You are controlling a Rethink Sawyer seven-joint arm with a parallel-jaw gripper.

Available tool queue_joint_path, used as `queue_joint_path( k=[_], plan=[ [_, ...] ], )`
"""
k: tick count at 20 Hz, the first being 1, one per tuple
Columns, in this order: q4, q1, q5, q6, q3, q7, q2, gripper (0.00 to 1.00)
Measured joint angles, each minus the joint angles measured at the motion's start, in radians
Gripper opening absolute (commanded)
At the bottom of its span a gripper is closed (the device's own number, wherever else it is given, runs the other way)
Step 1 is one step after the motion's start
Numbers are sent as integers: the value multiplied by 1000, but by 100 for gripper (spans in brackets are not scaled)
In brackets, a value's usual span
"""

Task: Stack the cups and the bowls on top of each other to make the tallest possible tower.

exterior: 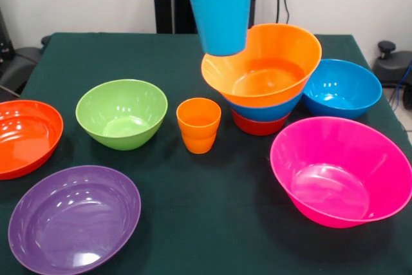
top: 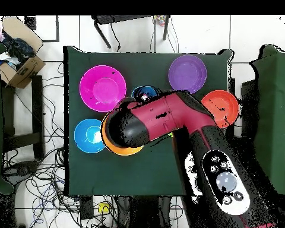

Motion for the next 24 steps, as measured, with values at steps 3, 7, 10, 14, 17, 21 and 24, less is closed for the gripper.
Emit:
queue_joint_path(
  k=[3, 7, 10, 14, 17, 21, 24],
  plan=[
    [27, 22, 0, 0, 0, 0, 1, 0],
    [65, 56, 0, 0, 0, 0, 1, 0],
    [83, 77, 0, 0, -3, 0, 2, 0],
    [104, 121, -1, -5, -20, 0, 3, 0],
    [109, 144, -1, -13, -36, 0, 4, 0],
    [112, 165, -2, -27, -57, 0, 4, 0],
    [113, 173, -2, -39, -73, 0, 4, 0]
  ],
)
